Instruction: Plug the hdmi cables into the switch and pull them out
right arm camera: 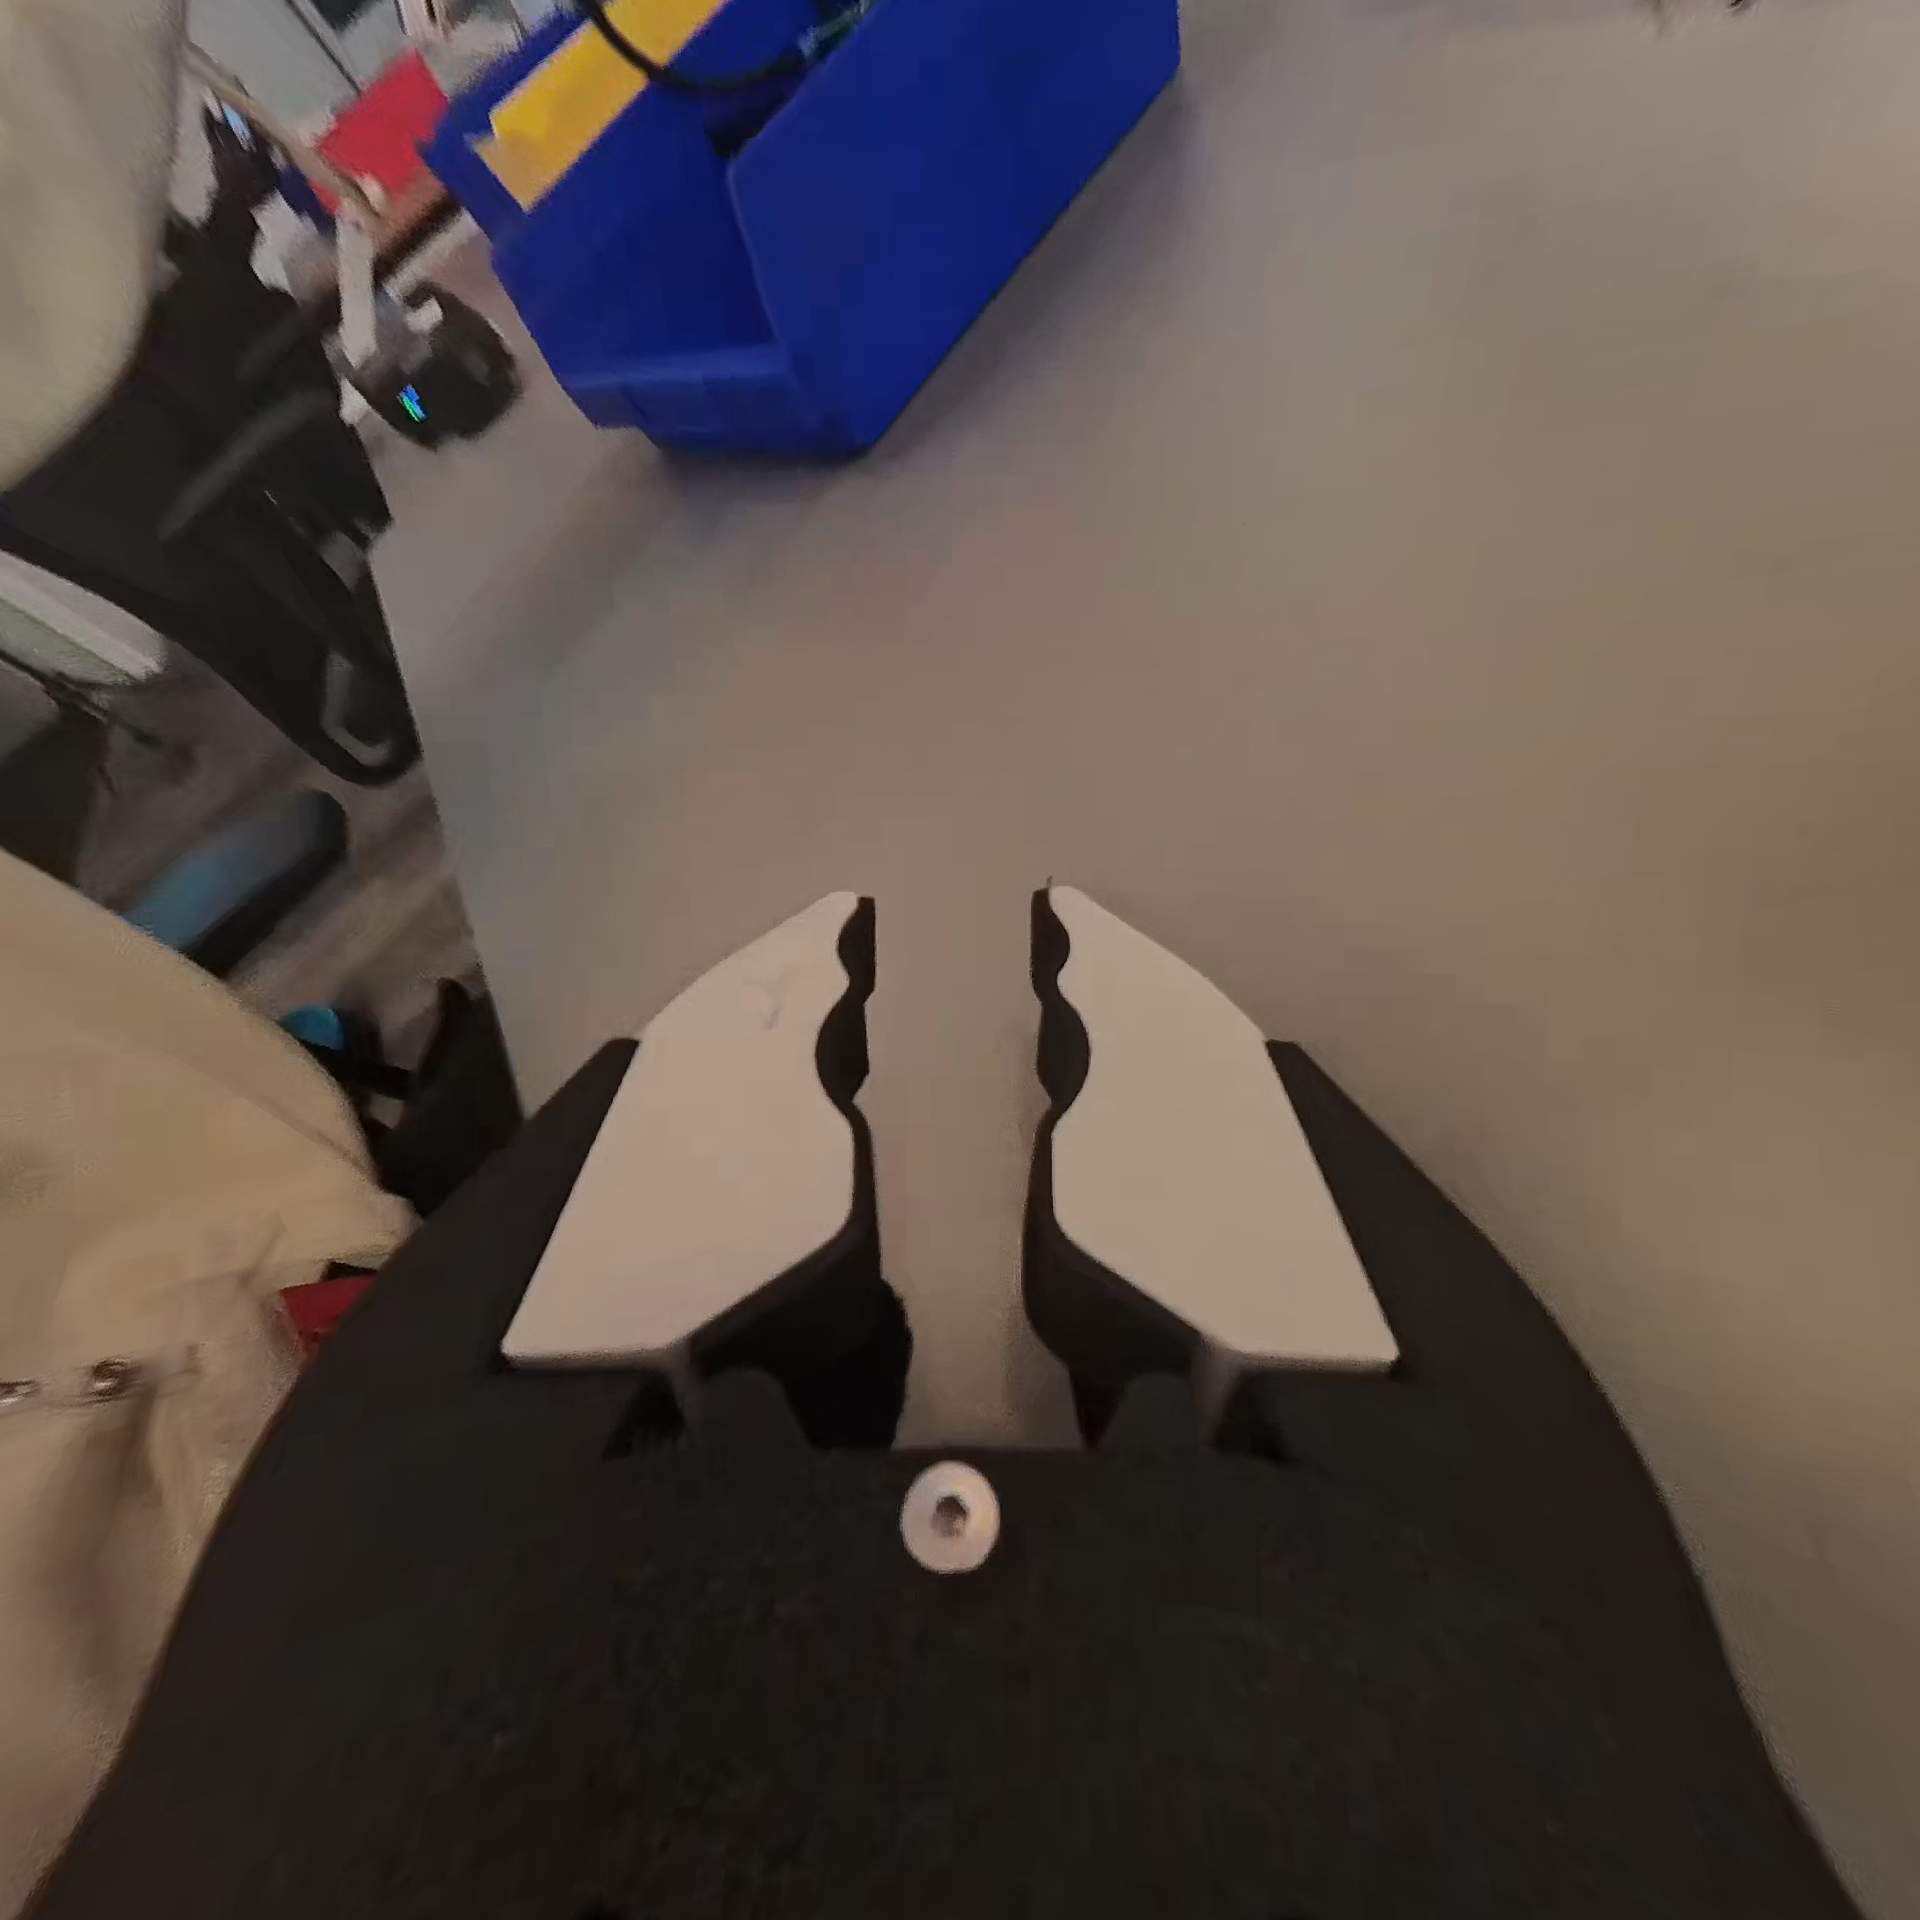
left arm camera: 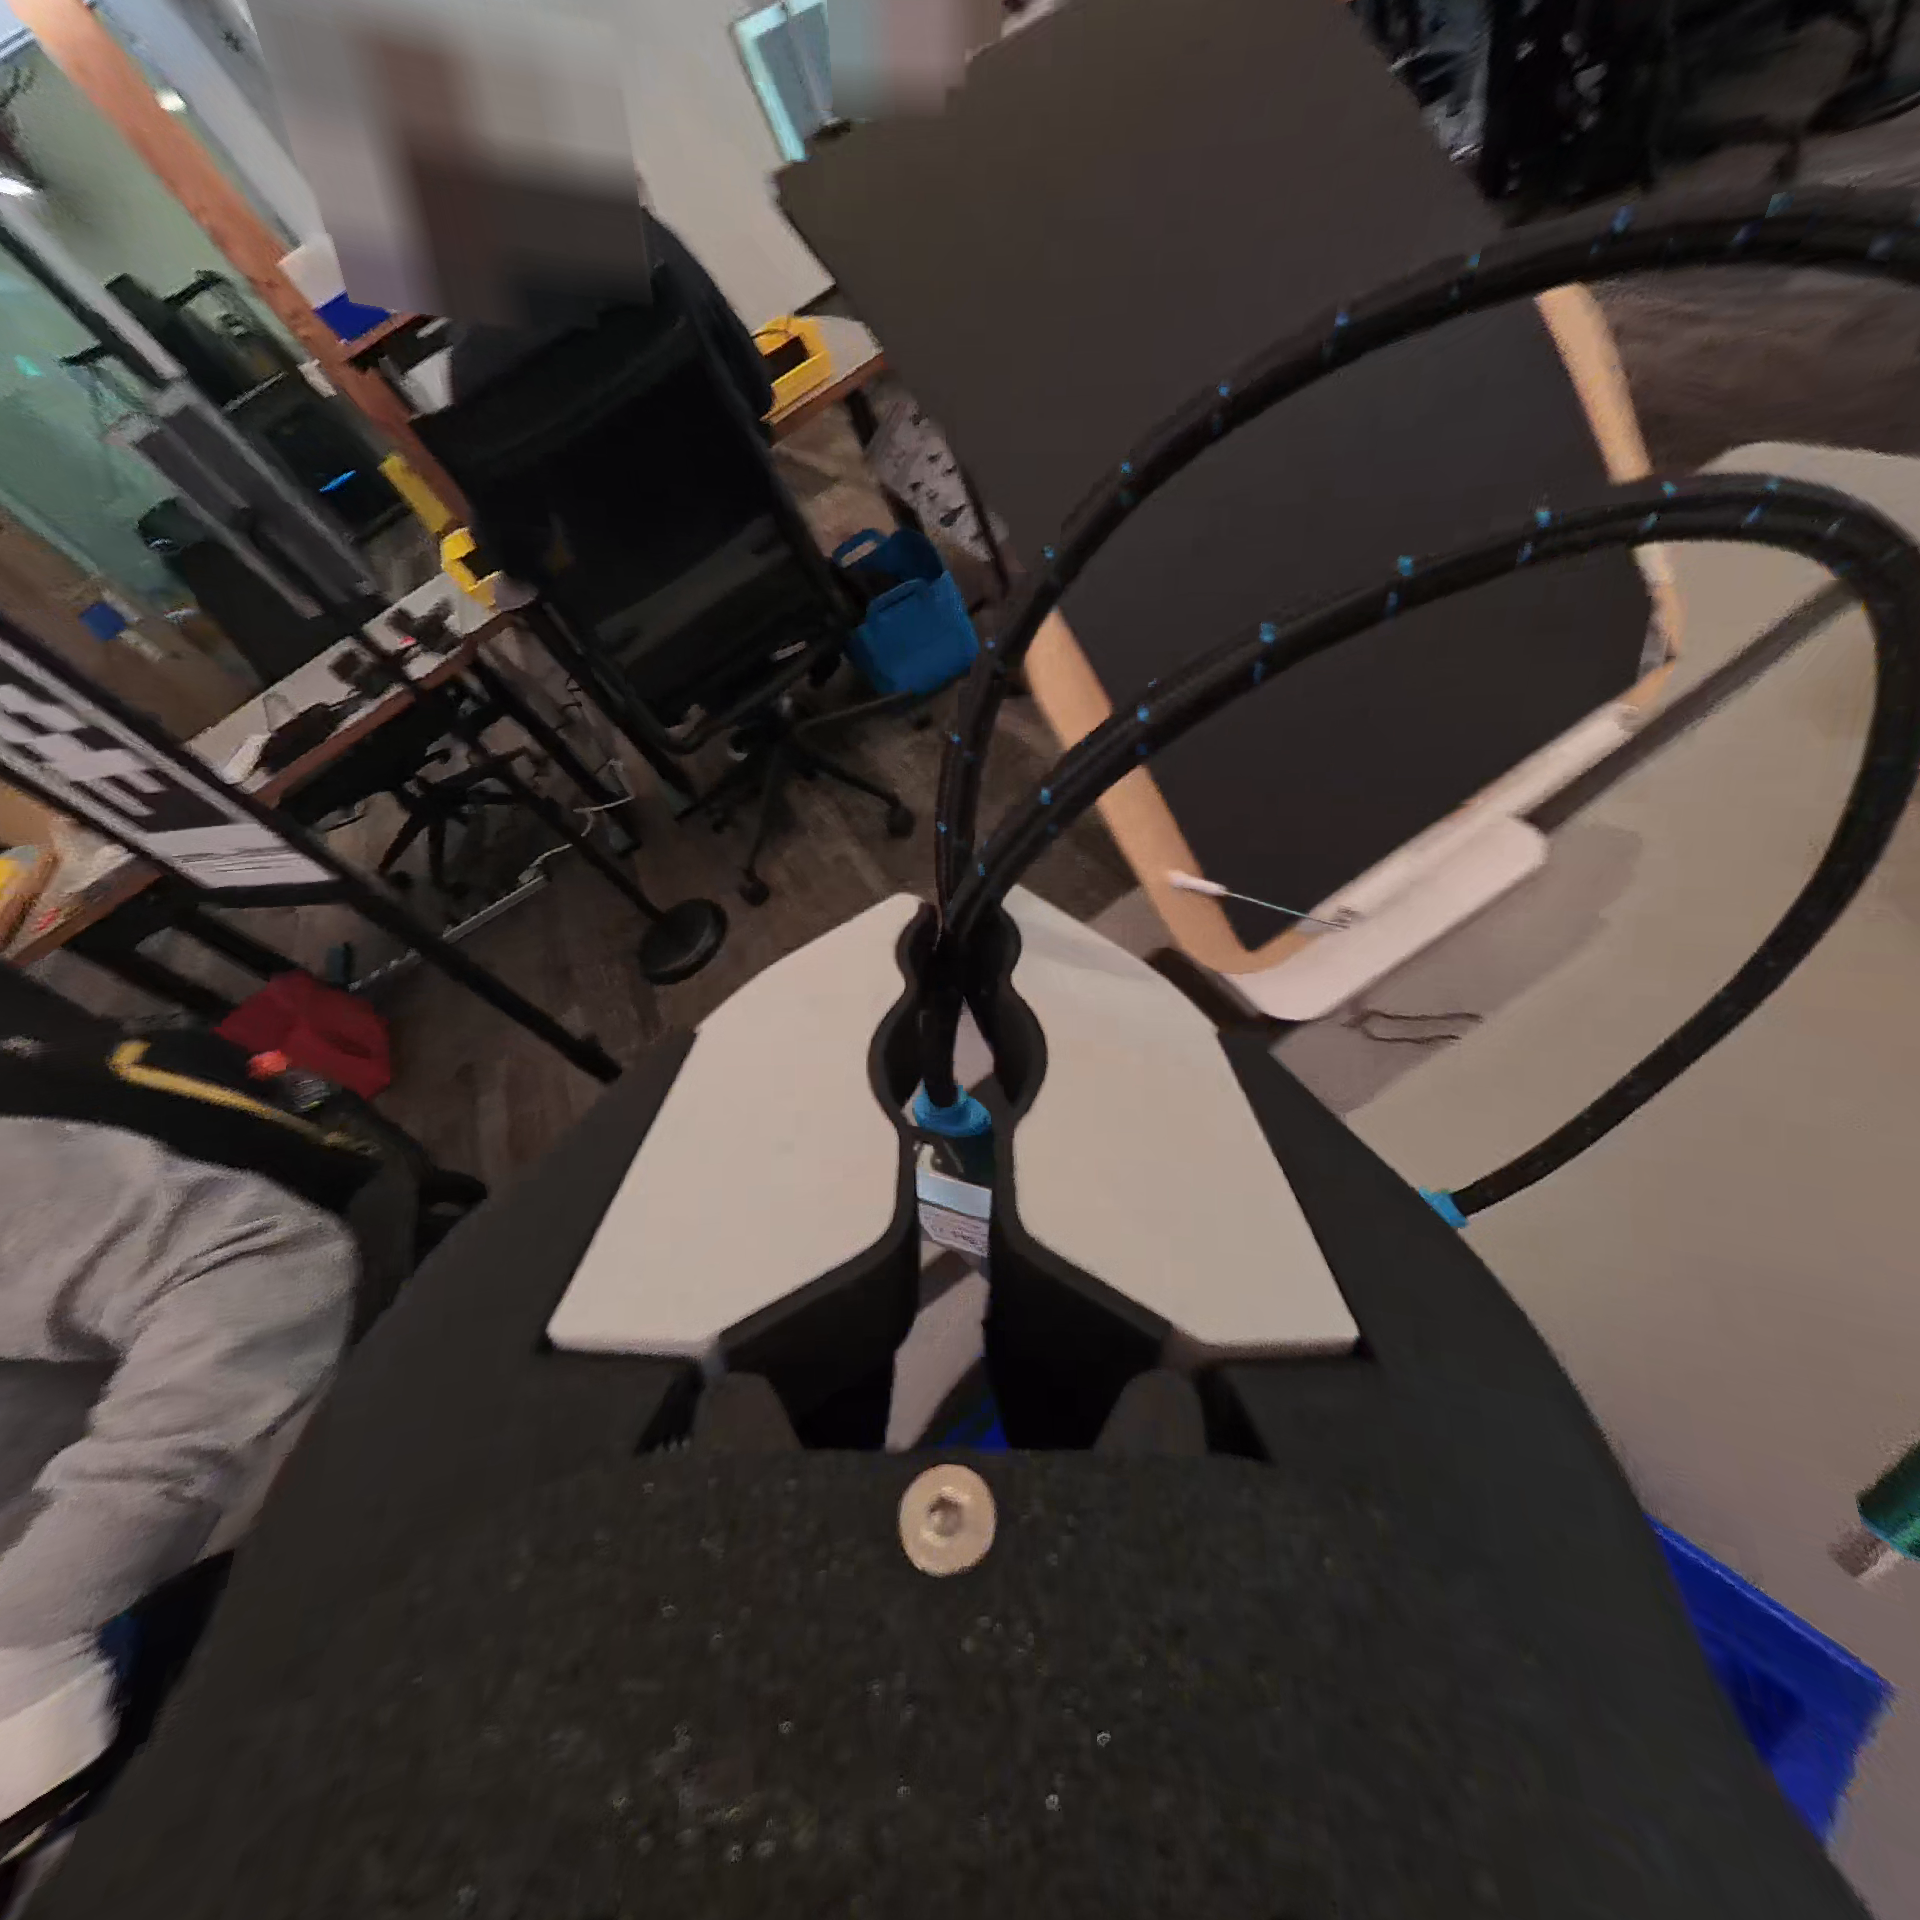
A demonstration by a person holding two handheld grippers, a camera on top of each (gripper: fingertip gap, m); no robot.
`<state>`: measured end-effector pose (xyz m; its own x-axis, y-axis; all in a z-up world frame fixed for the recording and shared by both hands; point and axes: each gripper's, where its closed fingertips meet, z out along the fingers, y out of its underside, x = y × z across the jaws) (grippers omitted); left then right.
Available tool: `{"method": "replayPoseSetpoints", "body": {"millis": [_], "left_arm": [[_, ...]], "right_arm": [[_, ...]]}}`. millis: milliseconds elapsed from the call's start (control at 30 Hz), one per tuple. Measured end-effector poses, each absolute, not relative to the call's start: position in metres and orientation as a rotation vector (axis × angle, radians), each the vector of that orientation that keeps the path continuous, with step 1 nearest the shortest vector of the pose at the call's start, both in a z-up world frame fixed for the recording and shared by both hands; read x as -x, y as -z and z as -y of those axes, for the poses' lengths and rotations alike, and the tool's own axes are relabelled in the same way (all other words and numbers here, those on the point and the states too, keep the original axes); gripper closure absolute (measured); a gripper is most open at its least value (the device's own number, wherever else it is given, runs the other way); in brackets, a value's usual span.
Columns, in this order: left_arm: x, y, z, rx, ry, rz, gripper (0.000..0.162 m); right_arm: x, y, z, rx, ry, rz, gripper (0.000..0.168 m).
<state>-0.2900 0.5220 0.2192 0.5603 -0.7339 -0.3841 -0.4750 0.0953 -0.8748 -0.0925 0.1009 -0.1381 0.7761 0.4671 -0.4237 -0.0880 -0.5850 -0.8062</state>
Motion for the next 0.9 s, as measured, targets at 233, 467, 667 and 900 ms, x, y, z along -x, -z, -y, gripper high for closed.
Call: {"method": "replayPoseSetpoints", "body": {"millis": [233,467,667,900], "left_arm": [[0.326,-0.291,-0.576,1.56,0.046,-0.966,0.155],[0.363,-0.352,-0.552,1.459,0.151,-0.817,0.154],[0.319,-0.369,-0.492,1.409,0.186,-0.892,0.154],[0.198,-0.354,-0.411,1.384,0.271,-1.045,0.155]], "right_arm": [[0.073,0.109,-0.094,1.935,-0.651,0.29,0.15],[0.076,0.119,-0.095,1.958,-0.666,0.293,0.149],[0.079,0.118,-0.099,1.958,-0.662,0.3,0.148],[0.065,0.114,-0.105,1.948,-0.558,0.27,0.137]]}}
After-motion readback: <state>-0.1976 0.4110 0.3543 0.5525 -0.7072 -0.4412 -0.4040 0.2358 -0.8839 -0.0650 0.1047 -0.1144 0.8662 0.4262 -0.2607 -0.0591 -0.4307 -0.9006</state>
